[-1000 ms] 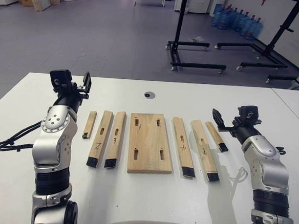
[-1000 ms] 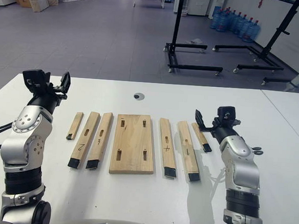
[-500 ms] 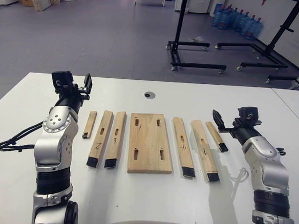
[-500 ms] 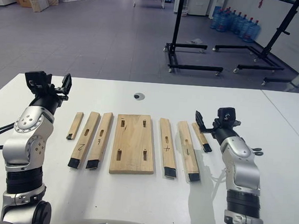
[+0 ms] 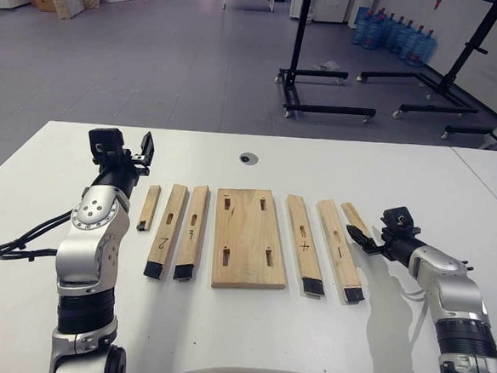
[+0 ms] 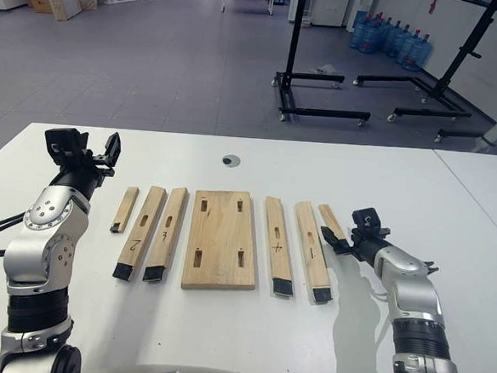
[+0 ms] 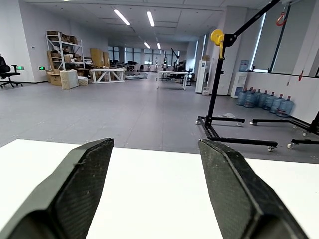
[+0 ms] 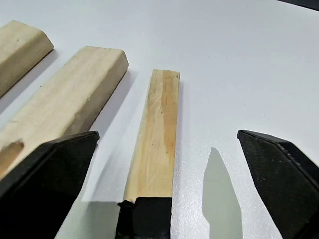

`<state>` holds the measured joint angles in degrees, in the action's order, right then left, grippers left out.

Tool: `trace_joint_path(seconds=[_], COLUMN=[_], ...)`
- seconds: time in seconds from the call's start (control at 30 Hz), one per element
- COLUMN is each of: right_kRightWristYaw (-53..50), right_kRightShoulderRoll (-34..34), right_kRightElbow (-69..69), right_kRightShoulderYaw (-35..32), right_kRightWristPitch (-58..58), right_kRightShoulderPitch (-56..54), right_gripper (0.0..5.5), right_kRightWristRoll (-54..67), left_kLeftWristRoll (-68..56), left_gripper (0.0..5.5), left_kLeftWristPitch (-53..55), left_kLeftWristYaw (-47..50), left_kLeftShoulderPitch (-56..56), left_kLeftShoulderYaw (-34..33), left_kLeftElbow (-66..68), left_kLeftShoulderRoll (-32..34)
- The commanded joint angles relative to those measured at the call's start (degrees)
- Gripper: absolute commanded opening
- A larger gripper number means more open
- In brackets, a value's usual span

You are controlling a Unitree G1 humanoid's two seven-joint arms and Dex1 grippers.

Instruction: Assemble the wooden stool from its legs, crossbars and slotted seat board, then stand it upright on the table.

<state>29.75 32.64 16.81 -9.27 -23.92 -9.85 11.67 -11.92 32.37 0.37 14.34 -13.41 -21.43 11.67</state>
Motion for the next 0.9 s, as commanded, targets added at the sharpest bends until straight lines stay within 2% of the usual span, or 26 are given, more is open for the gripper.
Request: trace_joint_path(seconds=[0.03,0.33,0.7,0.9], right_kRightWristYaw=[0.44,3.46,0.11,1.07], right_kRightShoulderRoll=[-0.2,-0.38,-2.77,-2.3], right_kRightElbow=[2.27,3.56,4.7,11.95], right_kRightShoulderYaw=[0.36,2.48,0.04,-1.86], right_kRightWristPitch=[1.41,2.67,3.85,8.53], right_kRightShoulderPitch=[0.0,1.08,3.87,-1.93], right_gripper=[4.91,3.43,1.36,1.29], right_kRightWristRoll=[-0.87,-1.14,-0.28,0.88], left_kLeftWristRoll=[0.45,0.14,-0.93,-7.43], left_gripper=[3.11,3.11,3.11,3.11], left_kLeftWristPitch=[0.62,3.12,5.58,12.72], left_kLeftWristYaw=[0.33,0.46,-0.77,-5.68], left_kLeftShoulderPitch=[-0.53,-0.77,3.49,6.2], left_kLeftShoulderYaw=[0.14,-0.13,-0.55,1.32], left_kLeftElbow=[-1.02,-2.26,0.59,2.24], left_kLeftShoulderRoll=[0.02,0.69,1.76,0.83])
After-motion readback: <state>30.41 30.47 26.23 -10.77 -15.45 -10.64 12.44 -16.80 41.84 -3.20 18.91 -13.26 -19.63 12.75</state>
